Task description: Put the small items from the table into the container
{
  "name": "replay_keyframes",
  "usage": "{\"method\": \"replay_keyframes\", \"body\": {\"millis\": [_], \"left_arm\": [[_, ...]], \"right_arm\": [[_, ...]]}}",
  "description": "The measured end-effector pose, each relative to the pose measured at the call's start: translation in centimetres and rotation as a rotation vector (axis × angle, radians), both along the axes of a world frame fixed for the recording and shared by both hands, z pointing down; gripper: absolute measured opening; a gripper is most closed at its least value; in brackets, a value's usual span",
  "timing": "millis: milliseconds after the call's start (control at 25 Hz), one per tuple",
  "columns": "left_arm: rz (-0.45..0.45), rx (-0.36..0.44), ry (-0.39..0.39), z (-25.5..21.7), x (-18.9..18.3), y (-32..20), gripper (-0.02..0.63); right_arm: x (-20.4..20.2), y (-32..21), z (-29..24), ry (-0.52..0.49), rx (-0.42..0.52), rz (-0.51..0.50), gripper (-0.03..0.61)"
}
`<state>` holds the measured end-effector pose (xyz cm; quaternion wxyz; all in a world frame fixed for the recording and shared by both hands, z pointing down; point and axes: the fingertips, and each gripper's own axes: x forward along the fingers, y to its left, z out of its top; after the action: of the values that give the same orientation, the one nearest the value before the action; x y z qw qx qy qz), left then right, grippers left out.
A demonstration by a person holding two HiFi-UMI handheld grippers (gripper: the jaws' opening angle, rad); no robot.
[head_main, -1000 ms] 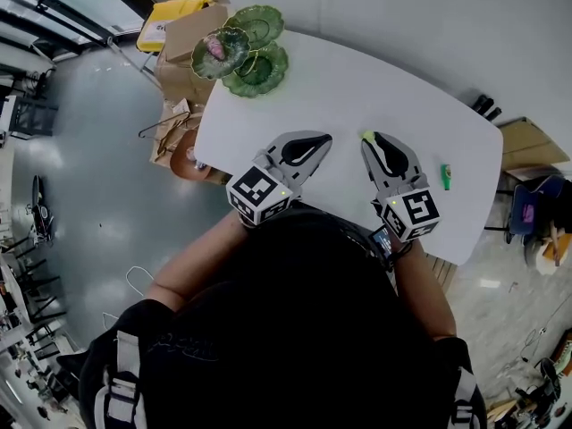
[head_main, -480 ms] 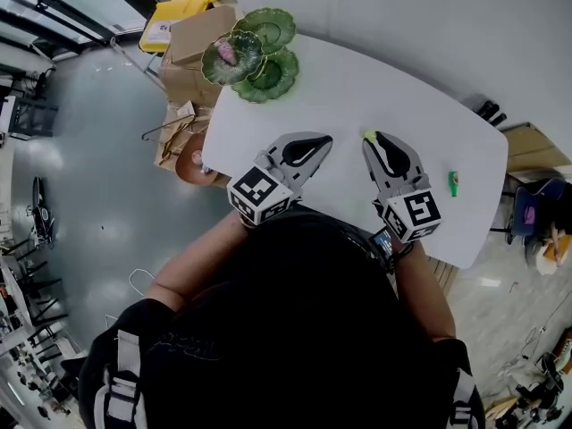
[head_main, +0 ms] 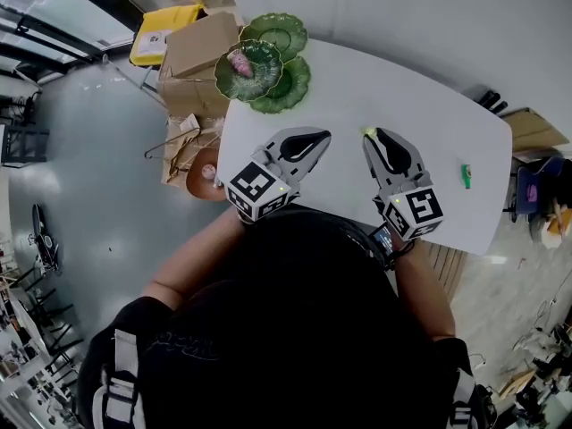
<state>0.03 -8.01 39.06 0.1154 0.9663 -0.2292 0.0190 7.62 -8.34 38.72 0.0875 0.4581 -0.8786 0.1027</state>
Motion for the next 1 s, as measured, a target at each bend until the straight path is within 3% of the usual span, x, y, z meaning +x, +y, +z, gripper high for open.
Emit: {"method": "replay_keyframes", "body": {"millis": [560,840,1000], "left_arm": [[0.098,0.006,0.040,-0.8,-12.2,-4.7,0.005],[0.096,-0.075,0.076,0.9,-15.4,-6.1,0.005],[0.081,-0.081,0.072,1.5,-15.8,-7.0,0.005]], "right_arm": [[-11.9,-3.5,-1.5,-0.016,0.030,0.123,0.098],[-15.6,-3.7,-0.9,-0.014,0.017,0.139,0.098],[-16.4,-4.2,-0.4,-0.011,0.006,0.121,0.098]]}}
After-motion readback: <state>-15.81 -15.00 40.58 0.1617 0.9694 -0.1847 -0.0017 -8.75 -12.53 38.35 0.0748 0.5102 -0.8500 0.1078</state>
